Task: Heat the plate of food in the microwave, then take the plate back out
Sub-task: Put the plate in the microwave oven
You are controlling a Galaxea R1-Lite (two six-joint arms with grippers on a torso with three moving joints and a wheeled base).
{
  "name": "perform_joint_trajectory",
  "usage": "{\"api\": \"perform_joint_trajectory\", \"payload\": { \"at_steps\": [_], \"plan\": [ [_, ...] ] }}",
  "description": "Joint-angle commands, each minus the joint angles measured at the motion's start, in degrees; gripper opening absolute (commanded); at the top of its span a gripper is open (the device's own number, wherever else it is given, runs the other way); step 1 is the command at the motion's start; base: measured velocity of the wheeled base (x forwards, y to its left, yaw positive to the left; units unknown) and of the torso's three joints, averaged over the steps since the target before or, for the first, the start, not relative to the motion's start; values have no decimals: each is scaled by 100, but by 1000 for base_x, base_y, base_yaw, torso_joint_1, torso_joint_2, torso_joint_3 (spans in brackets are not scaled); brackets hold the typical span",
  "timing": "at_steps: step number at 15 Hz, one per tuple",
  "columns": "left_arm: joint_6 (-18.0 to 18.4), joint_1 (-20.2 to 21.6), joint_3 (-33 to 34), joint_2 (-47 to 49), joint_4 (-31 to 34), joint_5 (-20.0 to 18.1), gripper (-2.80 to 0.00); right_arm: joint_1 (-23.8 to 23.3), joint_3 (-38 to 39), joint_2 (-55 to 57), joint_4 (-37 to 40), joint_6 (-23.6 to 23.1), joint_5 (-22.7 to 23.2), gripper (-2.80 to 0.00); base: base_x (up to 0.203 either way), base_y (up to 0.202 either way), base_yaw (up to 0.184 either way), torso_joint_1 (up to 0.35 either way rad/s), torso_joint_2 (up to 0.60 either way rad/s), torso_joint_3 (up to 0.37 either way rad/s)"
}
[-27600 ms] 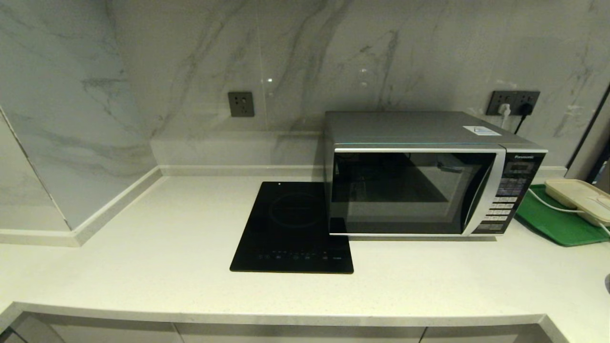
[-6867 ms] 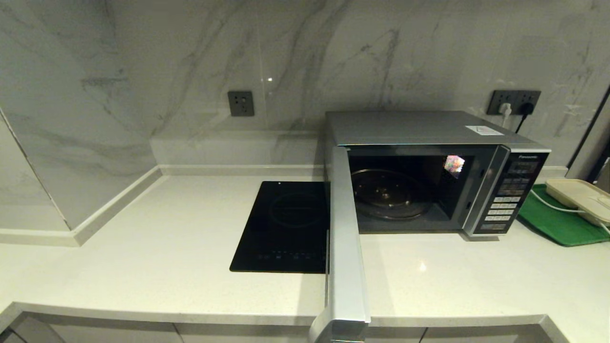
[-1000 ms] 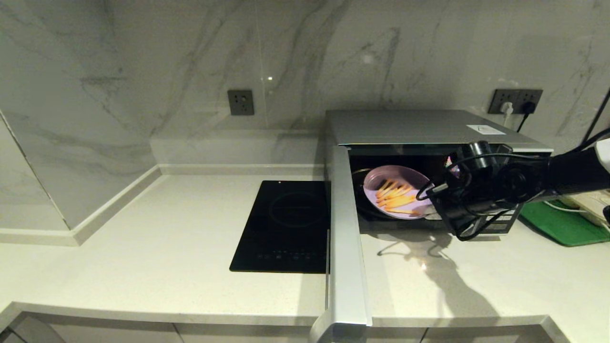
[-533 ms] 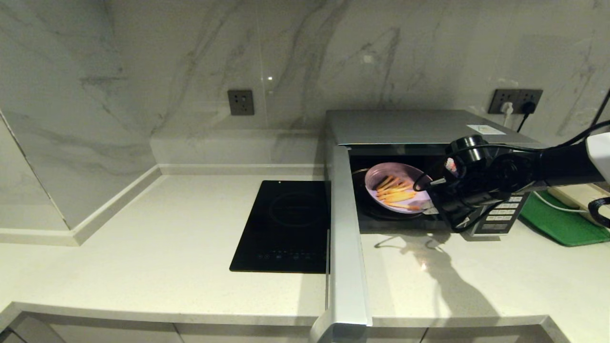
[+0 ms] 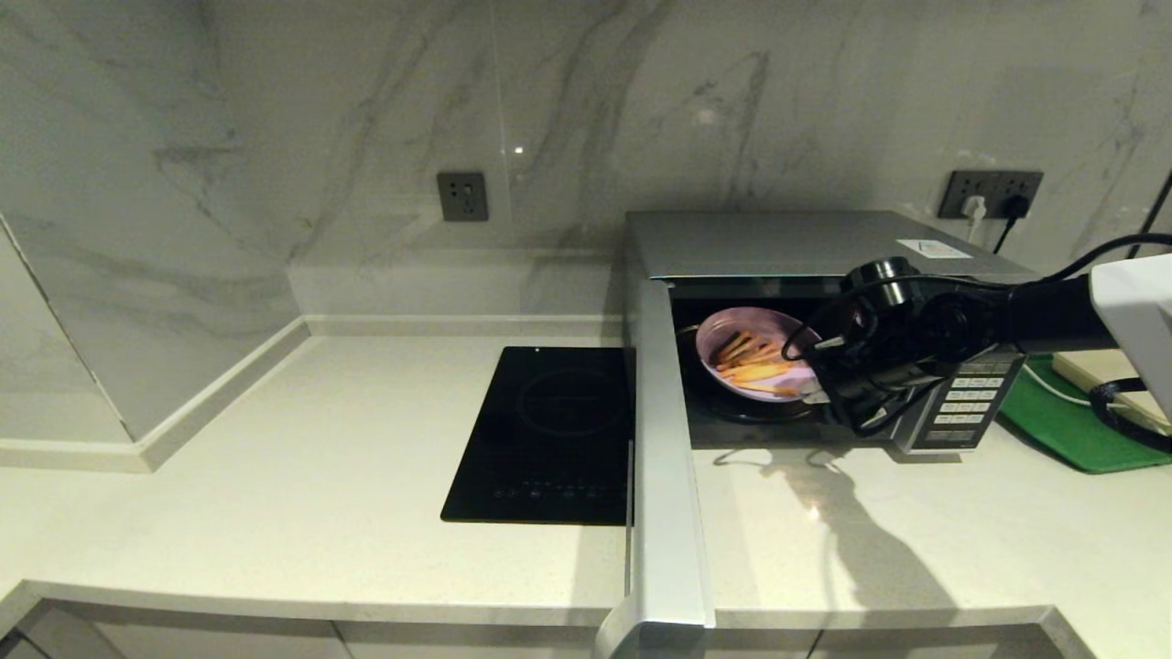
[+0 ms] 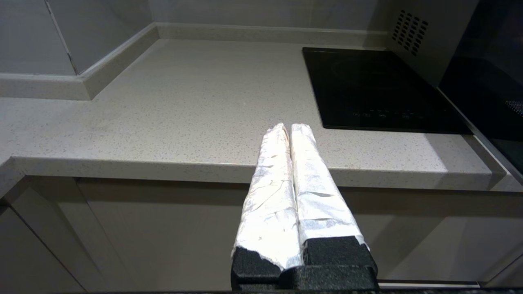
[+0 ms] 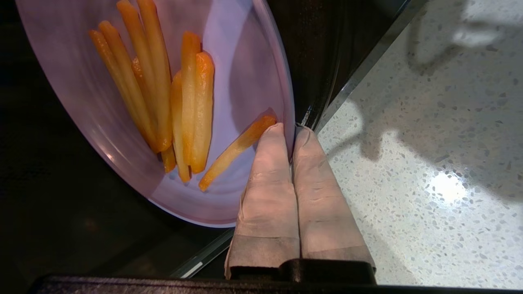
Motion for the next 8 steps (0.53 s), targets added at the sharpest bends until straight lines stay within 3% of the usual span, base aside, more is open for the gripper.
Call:
{"api": "perform_joint_trajectory", "payload": {
  "at_steps": [1, 8],
  "plan": [
    [-3, 0, 1, 0, -2, 3, -280, 37, -91, 165, 8, 40, -39, -280, 0, 0, 0, 0, 0, 0],
    [-3, 0, 1, 0, -2, 3, -280, 72, -209, 274, -7, 31, -55, -280, 0, 0, 0, 0, 0, 0]
  ]
}}
